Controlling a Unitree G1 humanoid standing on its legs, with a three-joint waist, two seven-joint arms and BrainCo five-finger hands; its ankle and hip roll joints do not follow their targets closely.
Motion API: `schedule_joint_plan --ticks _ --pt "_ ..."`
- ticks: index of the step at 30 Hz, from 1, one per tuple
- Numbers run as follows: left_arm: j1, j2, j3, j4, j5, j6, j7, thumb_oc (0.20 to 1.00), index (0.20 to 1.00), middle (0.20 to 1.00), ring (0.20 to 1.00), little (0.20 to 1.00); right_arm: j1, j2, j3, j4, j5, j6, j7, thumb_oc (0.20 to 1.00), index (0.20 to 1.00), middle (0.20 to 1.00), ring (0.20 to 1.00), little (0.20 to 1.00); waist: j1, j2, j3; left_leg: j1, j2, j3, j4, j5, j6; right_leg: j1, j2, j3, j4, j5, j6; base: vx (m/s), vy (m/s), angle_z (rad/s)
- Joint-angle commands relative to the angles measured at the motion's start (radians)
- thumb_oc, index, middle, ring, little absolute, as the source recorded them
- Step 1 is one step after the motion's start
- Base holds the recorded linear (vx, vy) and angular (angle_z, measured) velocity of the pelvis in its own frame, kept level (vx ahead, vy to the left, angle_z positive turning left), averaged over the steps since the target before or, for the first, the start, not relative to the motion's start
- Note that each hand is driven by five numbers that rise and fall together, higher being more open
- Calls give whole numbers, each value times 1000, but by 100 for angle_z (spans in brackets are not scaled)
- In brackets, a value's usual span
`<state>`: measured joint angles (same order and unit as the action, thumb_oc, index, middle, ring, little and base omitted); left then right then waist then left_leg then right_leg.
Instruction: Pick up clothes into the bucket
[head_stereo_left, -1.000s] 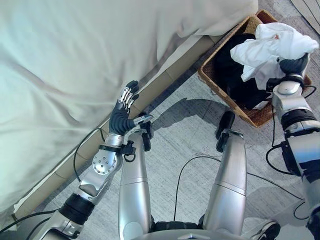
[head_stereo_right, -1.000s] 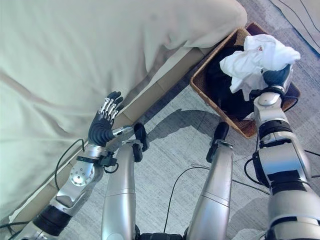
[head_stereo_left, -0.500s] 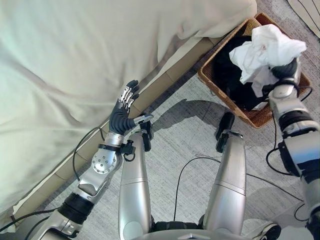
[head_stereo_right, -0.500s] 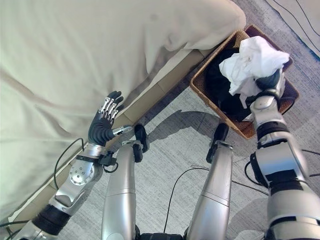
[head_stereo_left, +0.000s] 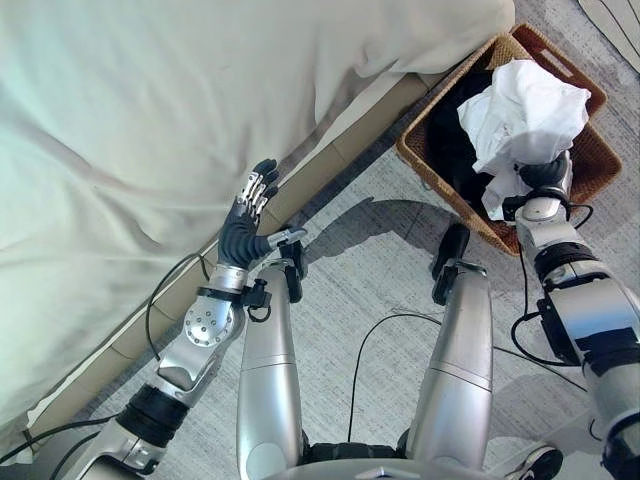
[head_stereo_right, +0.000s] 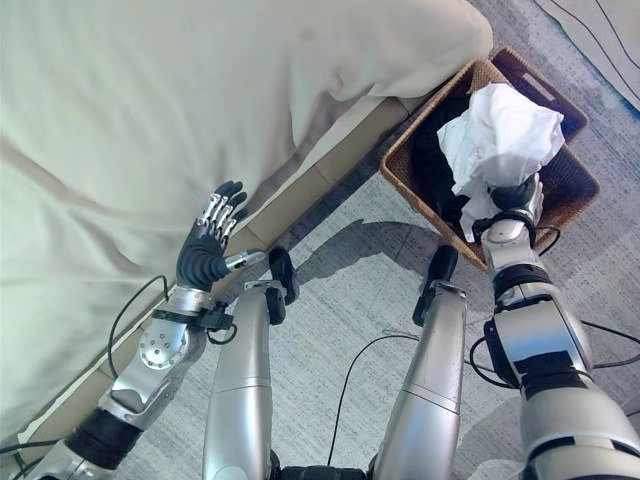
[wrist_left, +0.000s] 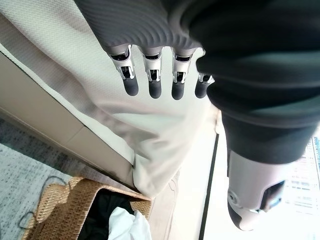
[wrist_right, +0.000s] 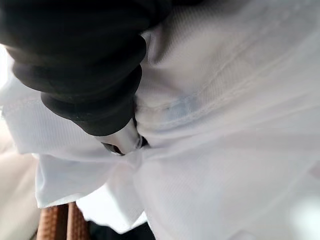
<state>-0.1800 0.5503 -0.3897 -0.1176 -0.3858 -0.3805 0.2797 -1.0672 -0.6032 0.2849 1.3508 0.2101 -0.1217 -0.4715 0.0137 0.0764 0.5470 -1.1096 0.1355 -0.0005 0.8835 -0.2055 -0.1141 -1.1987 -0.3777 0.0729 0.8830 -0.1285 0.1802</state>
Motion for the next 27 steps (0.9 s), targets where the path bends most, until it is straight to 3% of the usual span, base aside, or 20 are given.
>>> schedule_joint_plan --ticks 1,6,11,13,14,15,16,22,27 --pt "4 -18 18 -68 -1 -50 15 1000 1000 1000 1000 1000 -49 -76 26 0 1 -34 -66 1000 1000 1000 1000 1000 -25 40 -28 -9 -57 -2 -7 -25 58 34 67 -39 -1 -36 -63 0 0 0" --pt "-1 -19 17 -67 4 -50 15 1000 1000 1000 1000 1000 -46 -88 54 -27 -45 -27 -74 1000 1000 1000 1000 1000 -29 33 -28 3 -55 0 -23 -20 58 46 68 -43 -18 -27 -60 0 0 0" --pt "-34 -42 8 -35 5 -60 9 1000 1000 1000 1000 1000 38 -30 35 -26 -51 -29 -44 1000 1000 1000 1000 1000 -38 29 -28 73 -52 10 -116 8 55 113 62 -64 -107 2 -47 -2 -2 -1" --pt "-43 -49 6 -22 6 -64 8 1000 1000 1000 1000 1000 88 0 9 -26 -44 -33 -38 1000 1000 1000 1000 1000 -40 29 -28 114 -54 14 -171 27 54 153 61 -74 -156 20 -41 -46 4 -6" --pt "-49 -54 9 -18 9 -65 9 1000 1000 1000 1000 1000 120 16 -1 -25 -43 -35 -32 1000 1000 1000 1000 1000 -45 27 -27 119 -56 22 -208 71 60 162 58 -82 -199 65 -45 -8 7 -6" --pt "-58 -60 16 -6 9 -69 6 1000 1000 1000 1000 1000 163 34 -19 -21 -43 -37 -23 1000 1000 1000 1000 1000 -45 30 -28 172 -56 16 -250 58 49 211 62 -88 -231 51 -32 -84 14 -3" --pt "-57 -60 15 -6 9 -69 6 1000 1000 1000 1000 1000 165 34 -20 -22 -43 -37 -23 1000 1000 1000 1000 1000 -47 28 -27 163 -58 23 -262 91 57 206 59 -93 -250 83 -41 2 -2 3" --pt "-65 -77 31 41 -5 -82 -21 1000 1000 1000 1000 1000 303 66 -89 -19 -28 -39 0 1000 1000 1000 1000 1000 -52 19 -34 311 -60 24 -408 146 49 362 58 -130 -389 136 -25 13 -9 5" --pt "-33 -85 63 102 -36 -88 -61 1000 1000 1000 1000 1000 450 74 -182 -134 41 -87 0 1000 1000 1000 1000 1000 -59 -5 -72 507 -55 16 -575 201 30 571 63 -176 -559 185 -5 95 -33 2"
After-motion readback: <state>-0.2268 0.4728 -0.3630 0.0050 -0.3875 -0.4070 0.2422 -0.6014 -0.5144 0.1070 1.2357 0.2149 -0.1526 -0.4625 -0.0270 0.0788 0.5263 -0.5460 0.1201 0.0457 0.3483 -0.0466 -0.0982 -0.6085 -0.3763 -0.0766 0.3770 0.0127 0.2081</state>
